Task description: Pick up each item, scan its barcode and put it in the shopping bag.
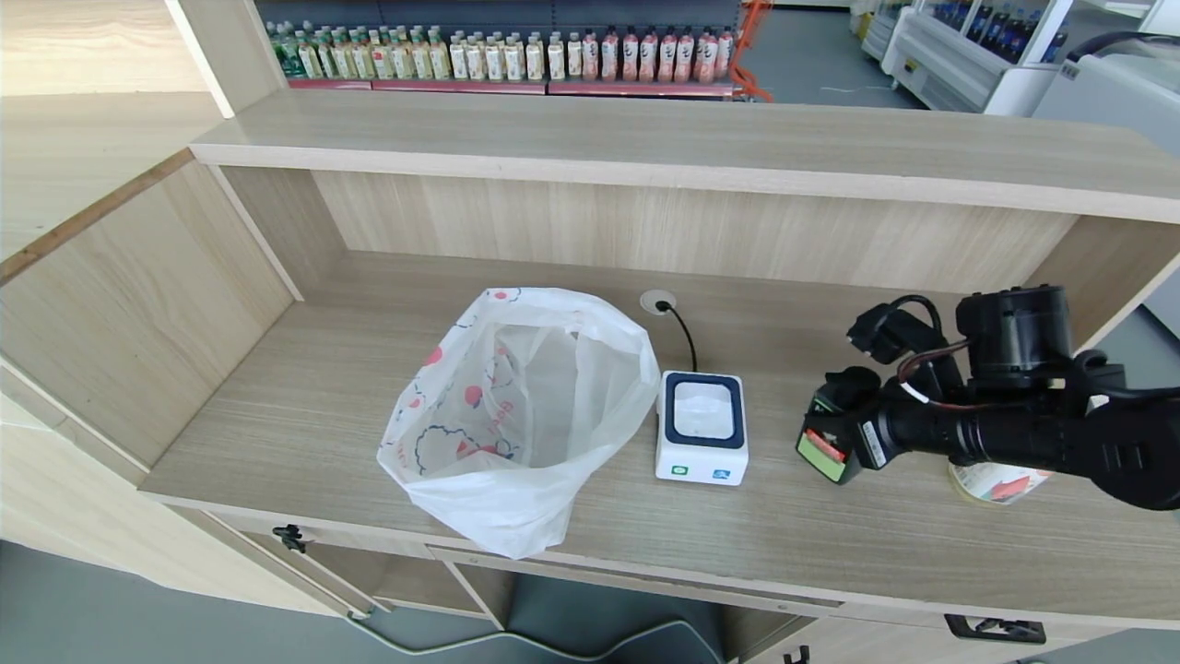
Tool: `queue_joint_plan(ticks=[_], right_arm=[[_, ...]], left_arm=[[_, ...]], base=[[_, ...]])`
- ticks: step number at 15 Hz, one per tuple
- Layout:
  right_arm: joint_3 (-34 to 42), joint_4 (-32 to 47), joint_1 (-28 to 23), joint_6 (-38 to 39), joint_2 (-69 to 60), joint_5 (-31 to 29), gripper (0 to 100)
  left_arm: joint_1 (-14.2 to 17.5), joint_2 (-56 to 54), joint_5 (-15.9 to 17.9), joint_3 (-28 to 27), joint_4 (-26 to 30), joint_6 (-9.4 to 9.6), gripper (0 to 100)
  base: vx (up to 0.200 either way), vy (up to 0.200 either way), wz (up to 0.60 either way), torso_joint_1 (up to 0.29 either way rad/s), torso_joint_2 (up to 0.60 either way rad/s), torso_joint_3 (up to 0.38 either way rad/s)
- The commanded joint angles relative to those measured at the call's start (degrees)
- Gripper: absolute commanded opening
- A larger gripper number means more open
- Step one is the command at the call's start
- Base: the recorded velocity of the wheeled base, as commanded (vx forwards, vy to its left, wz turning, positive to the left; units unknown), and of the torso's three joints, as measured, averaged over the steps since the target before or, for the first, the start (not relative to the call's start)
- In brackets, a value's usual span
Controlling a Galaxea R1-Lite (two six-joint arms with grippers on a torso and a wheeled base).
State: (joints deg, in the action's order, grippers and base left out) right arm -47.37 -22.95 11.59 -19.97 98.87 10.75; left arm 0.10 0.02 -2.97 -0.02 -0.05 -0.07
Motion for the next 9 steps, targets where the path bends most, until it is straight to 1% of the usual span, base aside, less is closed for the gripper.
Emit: queue_joint_plan(ticks=[1, 2, 3, 4, 5, 6, 7, 8, 9], right_arm=[[-1.49, -0.07, -4.12, 3.88, -9.13, 0.15, 0], [-1.93, -0.34, -5.27, 4.41, -12.21, 0.32, 0], [-2.37, 0.02, -5.18, 4.32, -16.60, 0.67, 0], [-2.20, -0.25, -3.86, 3.71, -21.43, 1.03, 0], [-2.37, -0.60, -1.75, 0.37, -25.30, 2.26, 0], [-2.02, -2.27, -0.43, -7.54, -28.99, 3.66, 0], [0.09, -2.80, 1.06, -17.30, -33.21, 5.86, 0], [3.60, -2.80, 3.35, -28.99, -37.52, 10.34, 0], [8.00, -2.88, 5.11, -43.49, -40.95, 17.72, 0]], left_arm=[[-0.01, -0.02, -0.01, 0.02, -0.04, -0.01, 100], [-0.01, -0.02, -0.01, 0.02, -0.04, -0.01, 100], [-0.01, -0.02, -0.01, 0.02, -0.04, -0.01, 100], [-0.01, -0.02, -0.01, 0.02, -0.04, -0.01, 100], [-0.01, -0.02, -0.01, 0.02, -0.04, -0.01, 100], [-0.01, -0.02, -0.01, 0.02, -0.04, -0.01, 100], [-0.01, -0.02, -0.01, 0.02, -0.04, -0.01, 100], [-0.01, -0.02, -0.01, 0.02, -0.04, -0.01, 100], [-0.01, -0.02, -0.01, 0.02, -0.04, -0.01, 100]], base=[[0.000, 0.000, 0.00, 0.000, 0.00, 0.000], [0.000, 0.000, 0.00, 0.000, 0.00, 0.000], [0.000, 0.000, 0.00, 0.000, 0.00, 0.000], [0.000, 0.000, 0.00, 0.000, 0.00, 0.000], [0.000, 0.000, 0.00, 0.000, 0.00, 0.000], [0.000, 0.000, 0.00, 0.000, 0.00, 0.000], [0.000, 0.000, 0.00, 0.000, 0.00, 0.000], [0.000, 0.000, 0.00, 0.000, 0.00, 0.000], [0.000, 0.000, 0.00, 0.000, 0.00, 0.000]])
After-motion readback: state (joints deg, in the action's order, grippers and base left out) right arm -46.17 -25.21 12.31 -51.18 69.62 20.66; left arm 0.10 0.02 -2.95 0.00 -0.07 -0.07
